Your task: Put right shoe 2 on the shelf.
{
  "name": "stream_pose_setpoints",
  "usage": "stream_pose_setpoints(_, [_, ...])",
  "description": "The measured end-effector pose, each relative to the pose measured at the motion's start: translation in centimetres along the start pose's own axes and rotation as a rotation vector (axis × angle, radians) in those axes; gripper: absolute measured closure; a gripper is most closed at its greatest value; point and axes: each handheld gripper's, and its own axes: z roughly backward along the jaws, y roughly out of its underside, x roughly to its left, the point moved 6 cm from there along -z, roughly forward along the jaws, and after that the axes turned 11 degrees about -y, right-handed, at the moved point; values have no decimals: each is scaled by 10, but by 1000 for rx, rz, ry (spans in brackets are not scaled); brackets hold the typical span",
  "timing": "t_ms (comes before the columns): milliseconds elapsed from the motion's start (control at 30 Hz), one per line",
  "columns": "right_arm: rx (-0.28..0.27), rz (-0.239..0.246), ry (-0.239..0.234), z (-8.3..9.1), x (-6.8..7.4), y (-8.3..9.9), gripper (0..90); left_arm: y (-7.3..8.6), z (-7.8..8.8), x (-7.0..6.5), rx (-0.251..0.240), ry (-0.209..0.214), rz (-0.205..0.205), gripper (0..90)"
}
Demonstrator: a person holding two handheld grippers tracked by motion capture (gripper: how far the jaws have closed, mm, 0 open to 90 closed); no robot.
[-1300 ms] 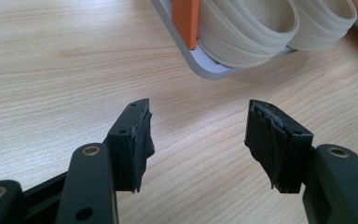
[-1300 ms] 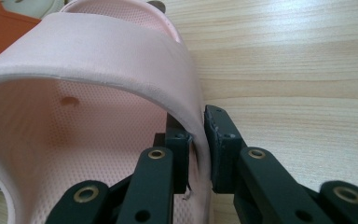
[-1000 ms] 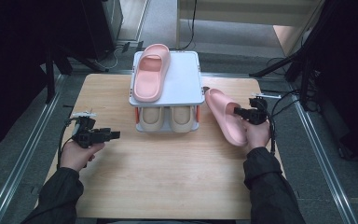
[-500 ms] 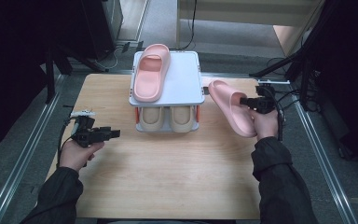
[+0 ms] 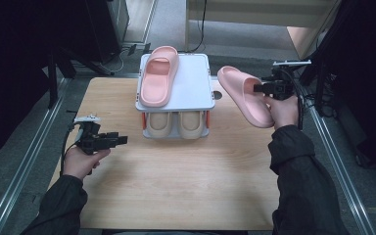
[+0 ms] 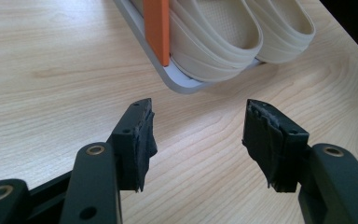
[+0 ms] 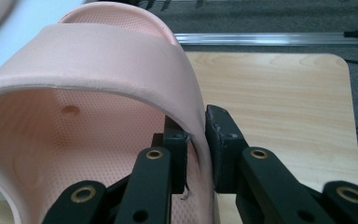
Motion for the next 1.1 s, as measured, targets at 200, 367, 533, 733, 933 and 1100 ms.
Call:
stream_pose_setpoints(200, [-18,24,-29,3,23,-26,795,2,-4,-3,20,7,-15,438])
stream_pose_setpoints(367, [-22,32,-56,-7,45,-45,791,2,-5,-2,32,19,-8,438])
stream_pose_setpoints(533, [-29,11,-73,-27,65,-55,788,1,-4,-3,27,24,-8,438])
stream_pose_setpoints(733, [-31,8,-27,-46,84,-66,788,1,-4,-3,25,24,-13,438])
stream_pose_setpoints(933, [-30,-1,-18,-65,98,-69,762,-1,-1,-2,13,25,-17,438])
stream_pose_setpoints(1100, [-30,-7,-2,-78,104,-67,761,-1,-1,-1,11,27,-18,438])
